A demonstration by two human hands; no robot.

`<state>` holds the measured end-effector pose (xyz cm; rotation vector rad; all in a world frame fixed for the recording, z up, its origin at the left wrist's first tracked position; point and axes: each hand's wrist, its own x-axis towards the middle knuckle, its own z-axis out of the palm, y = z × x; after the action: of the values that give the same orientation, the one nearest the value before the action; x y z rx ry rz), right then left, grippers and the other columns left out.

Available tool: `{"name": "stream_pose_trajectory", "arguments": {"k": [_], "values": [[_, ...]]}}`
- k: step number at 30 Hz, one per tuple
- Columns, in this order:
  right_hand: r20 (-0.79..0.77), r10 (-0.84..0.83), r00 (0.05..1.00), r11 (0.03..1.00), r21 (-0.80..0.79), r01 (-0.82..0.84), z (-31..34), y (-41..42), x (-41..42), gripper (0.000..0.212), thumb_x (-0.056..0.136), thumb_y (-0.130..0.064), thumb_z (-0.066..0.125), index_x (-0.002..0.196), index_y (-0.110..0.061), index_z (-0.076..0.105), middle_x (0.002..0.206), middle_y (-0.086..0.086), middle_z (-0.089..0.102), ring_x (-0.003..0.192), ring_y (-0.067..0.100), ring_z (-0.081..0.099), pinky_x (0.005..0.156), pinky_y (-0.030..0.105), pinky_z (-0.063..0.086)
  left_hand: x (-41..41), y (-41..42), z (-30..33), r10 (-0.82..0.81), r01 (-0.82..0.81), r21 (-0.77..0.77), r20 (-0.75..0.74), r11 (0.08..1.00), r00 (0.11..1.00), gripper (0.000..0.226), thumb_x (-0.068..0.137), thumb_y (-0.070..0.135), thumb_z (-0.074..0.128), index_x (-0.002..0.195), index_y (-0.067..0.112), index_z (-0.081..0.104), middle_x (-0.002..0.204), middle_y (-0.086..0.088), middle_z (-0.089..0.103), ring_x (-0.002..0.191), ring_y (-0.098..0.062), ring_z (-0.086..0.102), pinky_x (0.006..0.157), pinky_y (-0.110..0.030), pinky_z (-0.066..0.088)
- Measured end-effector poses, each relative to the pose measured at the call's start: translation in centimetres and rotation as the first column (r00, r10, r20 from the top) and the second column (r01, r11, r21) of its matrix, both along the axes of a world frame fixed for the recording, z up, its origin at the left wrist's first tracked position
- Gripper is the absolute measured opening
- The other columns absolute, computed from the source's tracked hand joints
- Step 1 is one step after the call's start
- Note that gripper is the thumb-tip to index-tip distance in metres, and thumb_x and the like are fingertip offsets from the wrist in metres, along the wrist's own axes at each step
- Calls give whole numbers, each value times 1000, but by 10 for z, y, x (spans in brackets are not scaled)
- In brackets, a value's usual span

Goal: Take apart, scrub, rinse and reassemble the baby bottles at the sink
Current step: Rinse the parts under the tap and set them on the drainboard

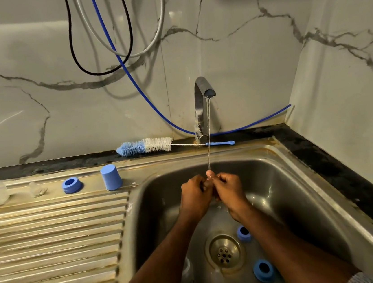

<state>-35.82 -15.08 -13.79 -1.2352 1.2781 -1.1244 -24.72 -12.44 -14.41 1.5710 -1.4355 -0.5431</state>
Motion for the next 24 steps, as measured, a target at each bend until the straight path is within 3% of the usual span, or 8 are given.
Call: {"name": "stream_pose_trajectory", "arguments": {"k": [2,5,9,12,15,18,21,24], "values": [[28,4,1000,1000,11,-4,-2,-3,-1,26,97,-33,64,85,-11,72,75,4,74,68,16,69,60,28,56,3,-1,-3,-7,7,20,-25,1000,1000,20,93,26,72,76,18,64,68,1,67,60,-9,65,57,-25,54],[117,-18,993,998,63,11,-6,-8,-2,20,99,-30,61,95,-14,72,91,7,75,87,22,74,79,40,62,7,3,-3,-101,104,11,-160,995,982,15,86,26,81,91,15,71,76,-1,72,67,-8,70,61,-21,56],[150,-25,988,996,88,12,-8,-10,-1,14,102,-22,57,102,-16,69,101,9,73,94,24,73,83,47,62,7,6,-2,-109,108,-21,-192,994,975,13,85,20,81,95,16,75,82,-1,75,75,-13,73,73,-33,63],[130,34,991,995,86,-45,-8,-8,1,14,102,-13,55,105,-18,68,107,11,72,98,25,72,86,47,61,7,5,-2,-68,67,-9,-198,998,978,11,84,17,81,90,22,73,82,0,75,75,-12,74,76,-34,63],[134,108,985,989,84,-120,-8,-7,0,14,99,-12,59,108,-17,70,105,9,74,100,25,71,89,44,60,10,5,0,-82,81,-13,-134,997,988,16,85,12,79,89,25,72,83,2,75,76,-8,74,76,-29,63],[74,111,991,993,42,-115,-7,-4,0,10,96,-12,64,104,-12,71,97,9,75,95,25,72,76,33,59,10,5,0,-97,97,-1,-24,995,995,13,86,7,77,92,19,74,82,8,72,76,-1,71,74,-19,60],[-2,23,1000,1000,-12,-23,-11,-6,1,13,97,-21,65,90,-14,73,85,8,75,87,29,73,76,41,62,10,3,-4,-88,89,7,-16,996,996,7,86,11,79,91,15,76,80,5,73,74,-4,71,72,-24,61],[-48,-17,999,1000,-8,17,-11,-10,0,22,100,-30,60,86,-19,73,82,5,75,85,25,73,81,46,62,7,4,-3,-89,90,0,-103,996,991,6,90,19,75,93,14,76,79,1,75,73,-9,73,71,-27,62]]}}
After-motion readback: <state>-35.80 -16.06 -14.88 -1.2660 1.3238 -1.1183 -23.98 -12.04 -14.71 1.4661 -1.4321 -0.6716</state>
